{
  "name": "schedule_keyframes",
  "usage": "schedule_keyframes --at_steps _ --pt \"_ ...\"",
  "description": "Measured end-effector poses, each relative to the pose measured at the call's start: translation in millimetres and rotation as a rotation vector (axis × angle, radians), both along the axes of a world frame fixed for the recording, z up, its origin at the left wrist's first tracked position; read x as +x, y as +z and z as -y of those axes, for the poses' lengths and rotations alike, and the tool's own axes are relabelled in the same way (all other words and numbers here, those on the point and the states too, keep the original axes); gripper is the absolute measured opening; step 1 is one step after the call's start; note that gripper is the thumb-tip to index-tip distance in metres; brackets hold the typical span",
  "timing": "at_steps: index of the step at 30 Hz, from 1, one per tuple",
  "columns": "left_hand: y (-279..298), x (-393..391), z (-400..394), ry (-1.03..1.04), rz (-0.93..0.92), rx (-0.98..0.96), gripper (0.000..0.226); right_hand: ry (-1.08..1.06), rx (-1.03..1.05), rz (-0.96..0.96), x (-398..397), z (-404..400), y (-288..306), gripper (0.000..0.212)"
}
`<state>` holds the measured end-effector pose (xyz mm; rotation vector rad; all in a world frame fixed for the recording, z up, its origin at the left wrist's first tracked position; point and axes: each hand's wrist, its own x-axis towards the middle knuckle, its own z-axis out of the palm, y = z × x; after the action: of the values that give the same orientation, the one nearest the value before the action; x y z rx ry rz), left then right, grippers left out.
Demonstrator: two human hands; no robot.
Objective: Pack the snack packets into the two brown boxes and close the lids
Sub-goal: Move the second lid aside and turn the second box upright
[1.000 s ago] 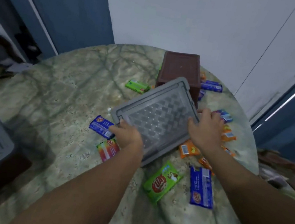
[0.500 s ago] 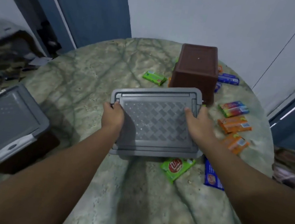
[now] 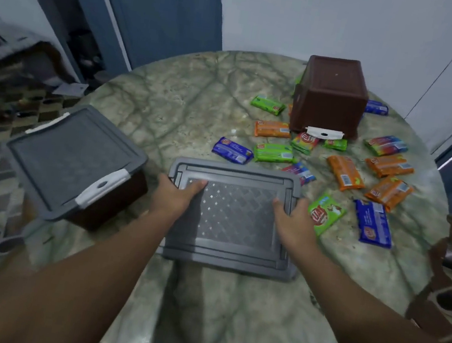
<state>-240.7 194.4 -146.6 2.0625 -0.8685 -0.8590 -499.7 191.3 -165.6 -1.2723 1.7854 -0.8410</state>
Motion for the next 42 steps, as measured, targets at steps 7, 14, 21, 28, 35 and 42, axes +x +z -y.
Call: schedule_keyframes --at_steps 7,14,21,28,35,42 --pt "-23 59 -59 -0.053 0.071 0.17 0.098 0.27 0.173 -0.459 34 -51 -21 0.064" --pt "-30 81 -71 -0.115 0.517 0.388 0.099 0.44 0.228 -0.781 50 -66 -19 0.079" --pt "-35 51 -67 -0.172 0.526 0.005 0.036 0.395 0.202 -0.624 35 -58 -13 0.065" --pt "-15 -21 -21 -0.352 0.207 -0.072 0.015 0.33 0.011 -0.504 -2 -27 5 0.049" --pt "0 -112 40 -0.445 0.172 -0.085 0.018 0.269 -0.051 -0.415 -72 35 25 0.037" --pt "5 -239 101 -0.303 0.063 -0.019 0.026 0.299 -0.068 -0.334 -181 119 35 0.034"
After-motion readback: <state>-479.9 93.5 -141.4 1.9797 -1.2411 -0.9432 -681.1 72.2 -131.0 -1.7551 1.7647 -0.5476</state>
